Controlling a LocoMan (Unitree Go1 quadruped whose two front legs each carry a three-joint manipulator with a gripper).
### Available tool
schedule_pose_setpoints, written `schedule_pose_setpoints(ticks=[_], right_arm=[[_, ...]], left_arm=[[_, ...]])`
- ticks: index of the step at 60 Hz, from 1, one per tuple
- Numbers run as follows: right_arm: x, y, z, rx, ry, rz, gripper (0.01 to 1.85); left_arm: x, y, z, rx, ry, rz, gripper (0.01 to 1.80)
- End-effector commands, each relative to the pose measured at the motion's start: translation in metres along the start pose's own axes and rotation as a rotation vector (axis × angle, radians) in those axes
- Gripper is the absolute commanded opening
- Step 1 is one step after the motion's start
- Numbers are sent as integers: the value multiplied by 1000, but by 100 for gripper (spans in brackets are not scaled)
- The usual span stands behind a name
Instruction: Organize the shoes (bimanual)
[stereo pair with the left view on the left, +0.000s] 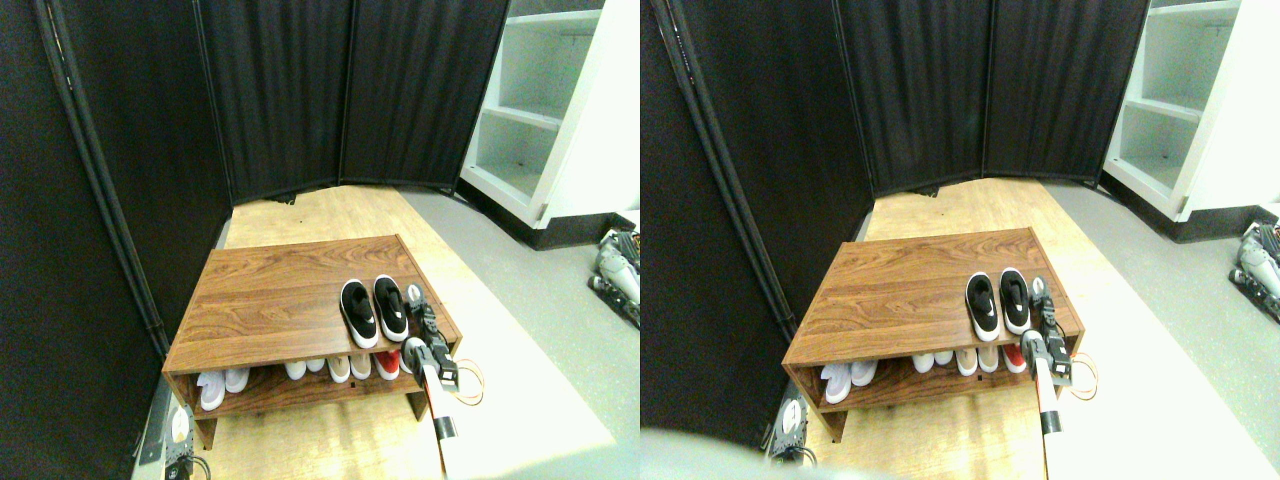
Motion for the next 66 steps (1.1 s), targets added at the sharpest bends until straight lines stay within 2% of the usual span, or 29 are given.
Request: schedule_pose_setpoints(ticks=[1, 15, 24, 27, 39, 42, 48, 49, 52, 56, 58, 60, 66], right_arm=[[-4, 10, -11, -4, 45, 25, 1], [-16, 14, -33, 54, 110, 24, 1], [-23, 16, -43, 39, 98, 36, 1], [-23, 15, -41, 50, 90, 11, 1], [-14, 8, -21, -24, 46, 23, 1], [-9, 9, -11, -63, 31, 71, 1], [-7, 16, 9, -92, 5, 98, 1], [-8, 20, 14, -108, -2, 127, 1], [-14, 28, 28, -97, -17, 141, 1], [-23, 39, 45, -109, -23, 229, 1], [-25, 39, 48, -110, -25, 241, 1], [-35, 44, 58, -121, -40, 270, 1], [-49, 42, 66, -108, -60, 325, 1]], left_arm=[[1, -4, 3, 2, -20, -42, 1], [2, -1, 3, 24, -37, -52, 1], [2, 1, 2, 33, -32, -60, 1], [1, 1, 2, 26, -30, -60, 1], [0, 0, 3, 13, -42, -57, 1], [0, 0, 3, 5, -32, -56, 1], [0, -1, 3, 3, -31, -51, 1], [0, -2, 2, 3, -35, -48, 1], [0, -3, 2, 3, -27, -51, 1], [0, -3, 1, 11, -24, -46, 1], [0, -3, 0, 12, -23, -45, 1], [0, -3, 0, 13, -19, -41, 1], [1, -3, -1, 26, -13, -38, 1]])
